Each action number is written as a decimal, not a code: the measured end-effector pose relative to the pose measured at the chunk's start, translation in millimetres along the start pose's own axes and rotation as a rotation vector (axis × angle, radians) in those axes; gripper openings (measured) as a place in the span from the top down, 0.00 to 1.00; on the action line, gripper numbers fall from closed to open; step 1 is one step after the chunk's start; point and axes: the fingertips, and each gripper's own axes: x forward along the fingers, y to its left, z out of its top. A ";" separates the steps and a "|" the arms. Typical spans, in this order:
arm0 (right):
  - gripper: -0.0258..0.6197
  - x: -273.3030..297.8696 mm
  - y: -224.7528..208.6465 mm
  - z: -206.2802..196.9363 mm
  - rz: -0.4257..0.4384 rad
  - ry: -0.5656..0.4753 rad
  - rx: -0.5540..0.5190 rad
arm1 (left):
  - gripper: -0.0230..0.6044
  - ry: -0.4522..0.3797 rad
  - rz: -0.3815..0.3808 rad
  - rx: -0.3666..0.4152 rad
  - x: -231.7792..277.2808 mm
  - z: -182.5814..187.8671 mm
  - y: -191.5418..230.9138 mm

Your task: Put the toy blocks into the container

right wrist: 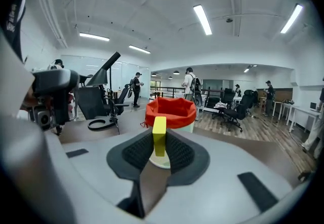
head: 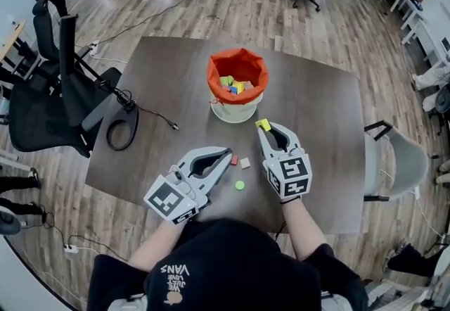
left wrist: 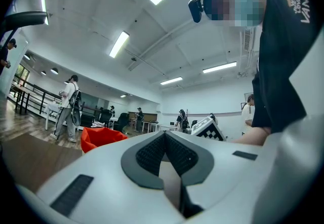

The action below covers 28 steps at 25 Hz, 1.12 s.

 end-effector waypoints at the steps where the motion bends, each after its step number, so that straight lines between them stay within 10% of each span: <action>1: 0.83 3.9 -1.7 7.4 0.001 -0.011 -0.008 | 0.95 0.001 0.000 0.000 -0.5 -0.1 0.6; 14: 0.83 73.3 -17.3 83.0 0.040 -0.075 -0.116 | 0.95 0.009 0.020 -0.015 -4.5 -2.2 11.2; 28: 0.76 142.6 -14.3 42.6 0.077 0.077 -0.100 | 0.95 0.021 0.062 -0.018 -18.1 -6.1 21.7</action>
